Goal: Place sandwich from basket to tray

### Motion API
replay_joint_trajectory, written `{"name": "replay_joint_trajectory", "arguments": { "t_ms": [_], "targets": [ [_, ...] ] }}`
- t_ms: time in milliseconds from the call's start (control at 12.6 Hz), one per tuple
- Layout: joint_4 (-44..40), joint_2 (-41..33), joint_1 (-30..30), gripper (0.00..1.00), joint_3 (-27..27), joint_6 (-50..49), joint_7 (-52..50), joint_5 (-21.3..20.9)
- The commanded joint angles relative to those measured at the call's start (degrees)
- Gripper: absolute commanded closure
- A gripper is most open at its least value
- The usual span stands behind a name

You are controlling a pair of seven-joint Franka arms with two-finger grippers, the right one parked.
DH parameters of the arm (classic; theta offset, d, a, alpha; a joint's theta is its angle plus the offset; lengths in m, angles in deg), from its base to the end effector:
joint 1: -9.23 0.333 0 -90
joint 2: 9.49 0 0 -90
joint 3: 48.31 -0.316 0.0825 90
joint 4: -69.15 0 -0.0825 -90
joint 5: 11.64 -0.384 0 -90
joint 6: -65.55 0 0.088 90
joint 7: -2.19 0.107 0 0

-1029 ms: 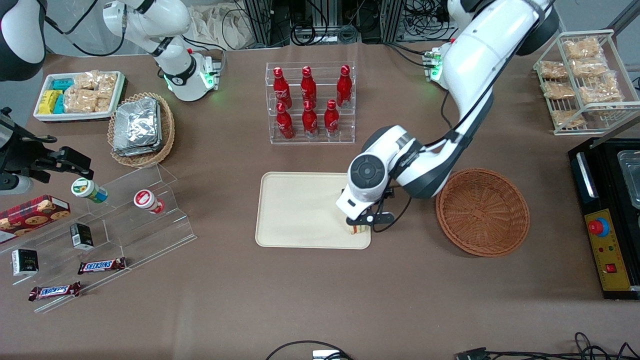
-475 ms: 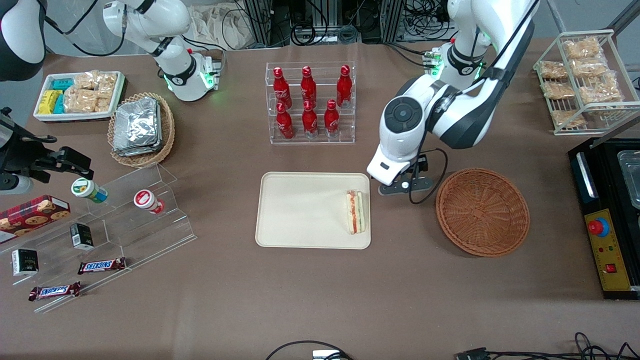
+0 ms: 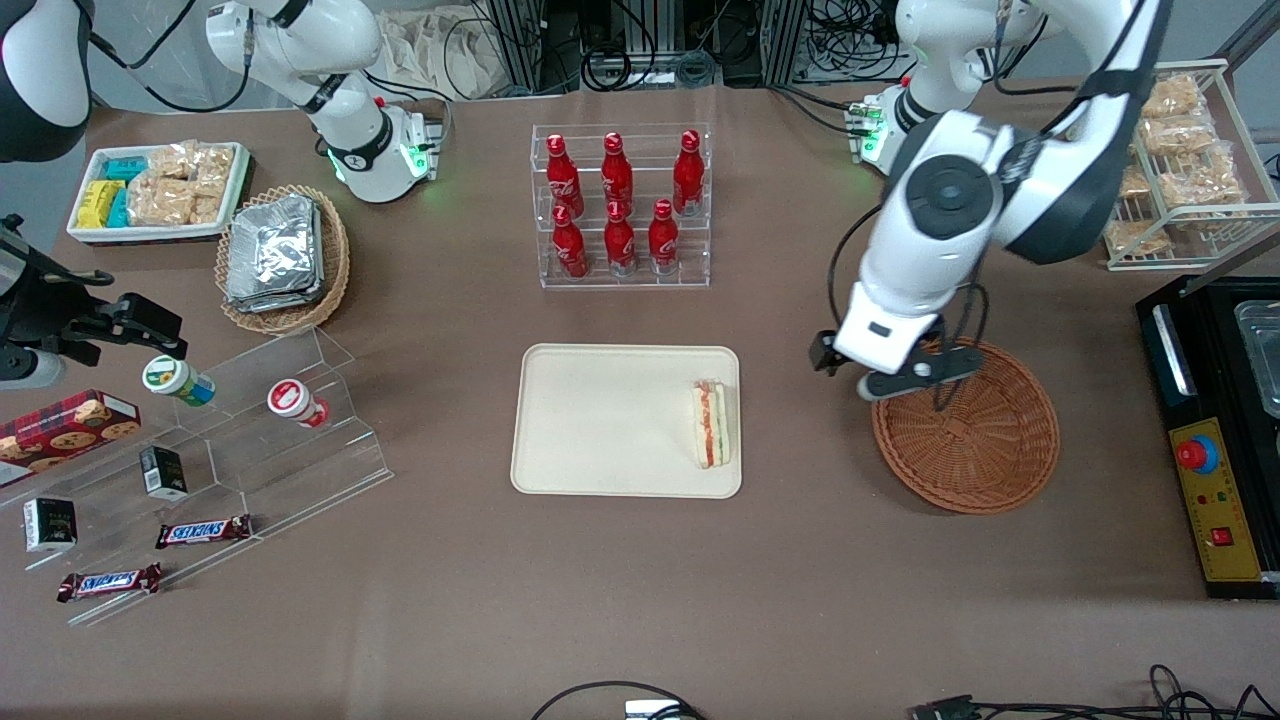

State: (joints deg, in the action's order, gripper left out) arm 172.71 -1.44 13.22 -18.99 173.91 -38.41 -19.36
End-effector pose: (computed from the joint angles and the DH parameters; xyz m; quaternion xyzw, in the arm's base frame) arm 0.5452 -0.2341 0.4680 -0.9931 -0.1119 -0.0002 0.0346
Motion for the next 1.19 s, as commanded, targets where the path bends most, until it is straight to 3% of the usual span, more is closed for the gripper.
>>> {"name": "replay_joint_trajectory", "arguments": {
  "t_ms": [0,158,317,791,1108],
  "targets": [
    [-2.03,-3.47,0.41,0.0,-5.37,-6.12,9.1,4.01],
    [-2.48,-6.71,-8.52,0.0,-19.49,-8.59,17.7,6.83],
    [-2.66,-8.48,-11.2,0.0,-26.14,-11.84,25.1,7.9],
    [-8.97,-6.82,-3.13,0.0,-25.9,-17.56,35.49,7.63],
    [-12.22,-4.63,-3.11,0.0,-26.07,-18.45,37.26,6.67]
  ]
}}
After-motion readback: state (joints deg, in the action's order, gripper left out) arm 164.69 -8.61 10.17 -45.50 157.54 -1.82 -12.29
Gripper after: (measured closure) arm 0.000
